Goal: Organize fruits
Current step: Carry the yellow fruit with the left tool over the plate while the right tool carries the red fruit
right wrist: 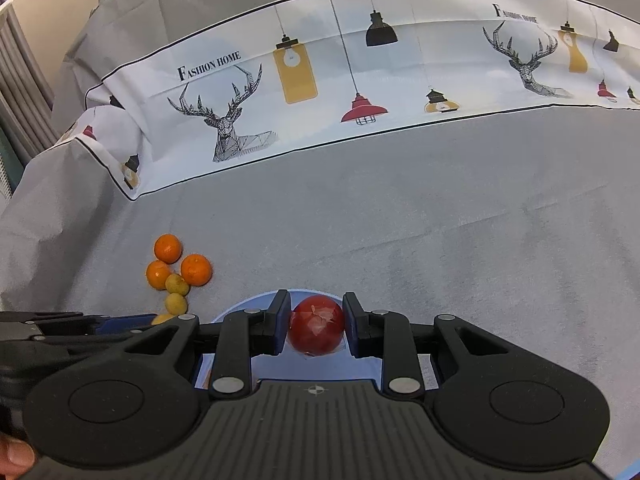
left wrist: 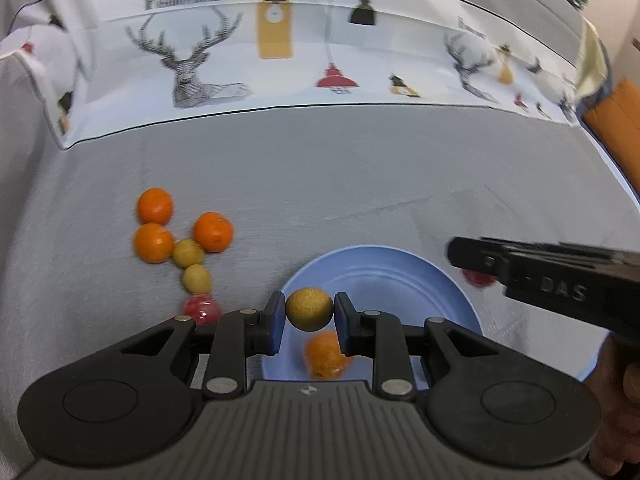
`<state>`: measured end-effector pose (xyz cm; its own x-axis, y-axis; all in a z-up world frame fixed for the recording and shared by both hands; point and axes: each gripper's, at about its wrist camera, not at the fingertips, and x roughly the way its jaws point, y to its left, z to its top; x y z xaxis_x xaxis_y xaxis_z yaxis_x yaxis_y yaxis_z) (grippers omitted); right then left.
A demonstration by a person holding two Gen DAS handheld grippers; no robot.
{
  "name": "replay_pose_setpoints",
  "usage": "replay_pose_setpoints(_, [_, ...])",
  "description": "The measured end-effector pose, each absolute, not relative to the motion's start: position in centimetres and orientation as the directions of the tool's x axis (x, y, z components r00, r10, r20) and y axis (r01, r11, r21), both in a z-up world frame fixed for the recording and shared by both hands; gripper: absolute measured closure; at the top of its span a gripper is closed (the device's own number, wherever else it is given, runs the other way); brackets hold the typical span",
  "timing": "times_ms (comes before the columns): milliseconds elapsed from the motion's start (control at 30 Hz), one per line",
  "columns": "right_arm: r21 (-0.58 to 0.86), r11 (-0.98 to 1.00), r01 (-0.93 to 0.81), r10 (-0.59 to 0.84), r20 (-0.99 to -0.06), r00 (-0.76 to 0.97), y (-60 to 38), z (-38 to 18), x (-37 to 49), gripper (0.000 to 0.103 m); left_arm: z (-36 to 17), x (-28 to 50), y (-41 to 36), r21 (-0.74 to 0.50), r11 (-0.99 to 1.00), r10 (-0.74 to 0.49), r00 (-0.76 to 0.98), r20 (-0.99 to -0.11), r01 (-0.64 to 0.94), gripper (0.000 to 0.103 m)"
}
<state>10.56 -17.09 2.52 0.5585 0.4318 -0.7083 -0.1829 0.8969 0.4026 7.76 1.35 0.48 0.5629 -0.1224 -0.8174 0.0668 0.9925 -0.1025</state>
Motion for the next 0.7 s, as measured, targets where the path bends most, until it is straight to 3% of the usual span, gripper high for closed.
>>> replay_pose_setpoints(700, [0.372,0.903,-0.215,0.427,-0.733,0.529,-16.4,2.2,10.7,0.073,-0.7,7.5,-1.2,-0.081,0.977,-0.176,0.530,-0.829,0.198,0.074])
